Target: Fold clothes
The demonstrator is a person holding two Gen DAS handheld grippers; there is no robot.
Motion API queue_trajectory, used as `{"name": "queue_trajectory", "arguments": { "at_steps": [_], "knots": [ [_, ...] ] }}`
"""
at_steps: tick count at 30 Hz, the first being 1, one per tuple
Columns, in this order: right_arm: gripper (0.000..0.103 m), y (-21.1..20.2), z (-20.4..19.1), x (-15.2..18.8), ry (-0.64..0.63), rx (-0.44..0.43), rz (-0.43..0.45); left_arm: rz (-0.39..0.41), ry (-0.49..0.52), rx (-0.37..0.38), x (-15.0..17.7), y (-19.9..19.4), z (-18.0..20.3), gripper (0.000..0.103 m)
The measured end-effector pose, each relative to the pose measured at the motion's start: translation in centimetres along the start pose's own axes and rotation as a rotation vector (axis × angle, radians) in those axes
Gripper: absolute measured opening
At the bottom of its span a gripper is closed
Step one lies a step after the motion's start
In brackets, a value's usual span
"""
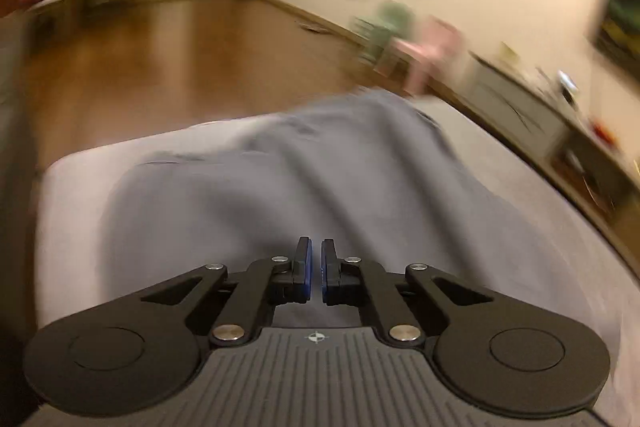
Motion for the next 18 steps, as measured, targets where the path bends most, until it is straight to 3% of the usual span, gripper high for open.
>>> {"name": "queue_trajectory", "arguments": {
  "at_steps": [3, 5, 6, 7, 8, 10, 12, 14, 15, 16, 18],
  "knots": [
    [0.005, -1.6, -0.8, -0.7, 0.026, -0.081, 0.043, -0.044, -0.126, -0.141, 3.4, -1.3, -6.3, 0.046],
    [0.029, -2.8, -1.9, -1.2, 0.032, -0.147, 0.076, -0.089, -0.258, -0.195, 5.8, -1.1, -10.2, 0.047],
    [0.063, -3.5, -2.5, -1.5, 0.035, -0.180, 0.093, -0.112, -0.323, -0.221, 7.0, -1.0, -12.1, 0.047],
    [0.085, -3.4, -4.5, -1.8, -0.009, -0.224, 0.092, -0.115, -0.349, -0.227, 7.4, -1.0, -12.8, 0.047],
    [0.087, -2.9, -7.3, -2.0, -0.081, -0.276, 0.081, -0.118, -0.375, -0.233, 7.7, -1.1, -13.5, 0.046],
    [0.086, -0.7, -11.5, -2.0, -0.219, -0.309, 0.030, -0.120, -0.392, -0.229, 7.8, -1.0, -14.0, 0.047],
    [0.080, 2.0, -12.9, -1.6, -0.298, -0.261, -0.026, -0.117, -0.375, -0.209, 7.4, -0.9, -13.5, 0.047],
    [0.058, 4.5, -13.5, -1.3, -0.357, -0.202, -0.081, -0.111, -0.347, -0.205, 7.3, -1.4, -13.2, 0.049],
    [0.031, 5.2, -13.5, -1.5, -0.377, -0.159, -0.091, -0.109, -0.333, -0.202, 7.2, -1.3, -13.1, 0.049],
    [0.016, 5.3, -13.1, -1.8, -0.385, -0.120, -0.077, -0.108, -0.319, -0.199, 7.1, -1.2, -13.0, 0.050],
    [0.008, 4.2, -10.7, -2.5, -0.318, -0.082, -0.023, -0.105, -0.297, -0.194, 7.4, -1.0, -12.7, 0.052]
  ]
}}
Point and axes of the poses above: each gripper's, at about its wrist camera, not at the fingertips, and y roughly the way its jaws point, z to its right, x to its underside, the point moved 5 cm from there along y, roughly the way its jaws point, and after that the axes turned 6 degrees about -x, right-handed, at the moved point
